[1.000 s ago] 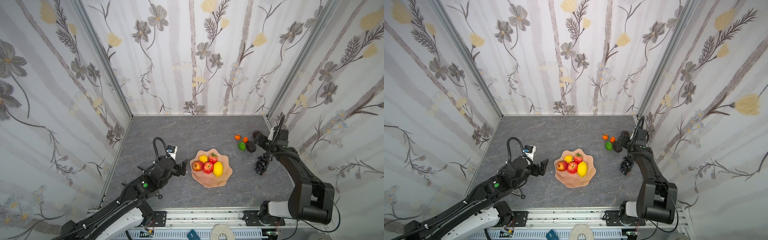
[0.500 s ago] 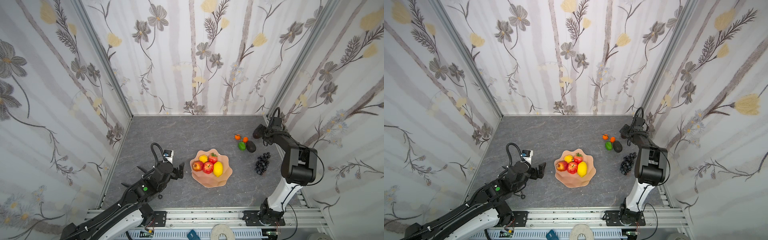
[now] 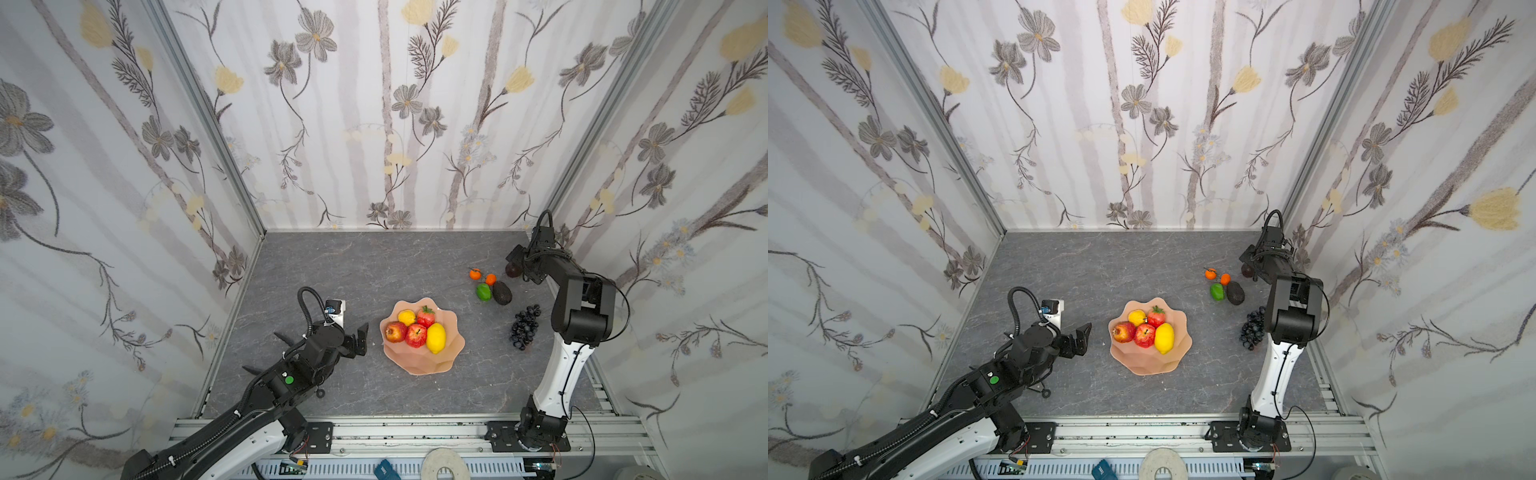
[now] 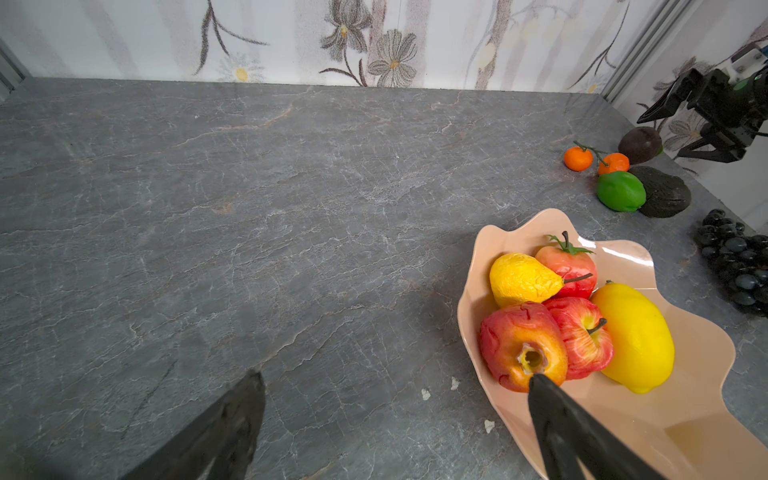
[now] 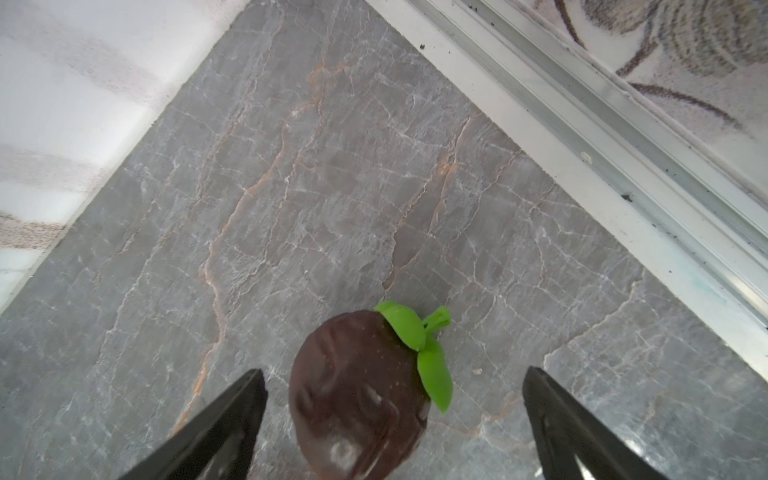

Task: Place and organize the fake fruits in the fruit bowl
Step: 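Lower the right gripper over the dark mangosteen and close on it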

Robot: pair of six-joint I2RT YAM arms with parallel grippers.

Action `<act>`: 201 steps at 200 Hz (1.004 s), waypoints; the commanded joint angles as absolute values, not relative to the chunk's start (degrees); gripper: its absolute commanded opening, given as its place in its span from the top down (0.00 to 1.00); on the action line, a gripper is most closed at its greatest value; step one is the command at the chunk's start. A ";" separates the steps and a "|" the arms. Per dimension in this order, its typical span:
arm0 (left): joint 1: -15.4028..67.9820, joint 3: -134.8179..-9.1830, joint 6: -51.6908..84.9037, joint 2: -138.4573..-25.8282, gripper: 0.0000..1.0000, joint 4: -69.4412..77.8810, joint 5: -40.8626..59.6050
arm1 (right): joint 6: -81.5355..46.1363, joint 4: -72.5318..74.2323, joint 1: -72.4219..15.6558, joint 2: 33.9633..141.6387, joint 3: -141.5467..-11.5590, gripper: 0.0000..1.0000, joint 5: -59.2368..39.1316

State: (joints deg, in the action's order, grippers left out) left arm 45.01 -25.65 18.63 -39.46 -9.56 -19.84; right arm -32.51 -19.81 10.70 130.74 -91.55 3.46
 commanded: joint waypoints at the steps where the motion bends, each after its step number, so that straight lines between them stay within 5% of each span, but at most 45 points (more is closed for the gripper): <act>1: 44.74 -25.64 19.46 -39.20 0.00 -6.89 -19.60 | -31.43 -20.83 10.55 131.48 -93.01 0.04 4.88; 73: 43.96 -25.68 20.34 -39.09 0.00 -6.37 -19.61 | -27.94 -19.82 10.63 127.15 -85.99 0.17 6.81; 201: 43.68 -26.28 20.74 -39.11 0.00 -6.45 -19.16 | -25.21 -18.40 11.07 126.19 -83.87 0.22 8.17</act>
State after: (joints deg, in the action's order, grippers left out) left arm 43.79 -25.67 19.90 -39.35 -7.53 -19.00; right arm -25.98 -19.53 10.98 125.71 -83.00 6.44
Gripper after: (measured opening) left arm 0.997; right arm 0.781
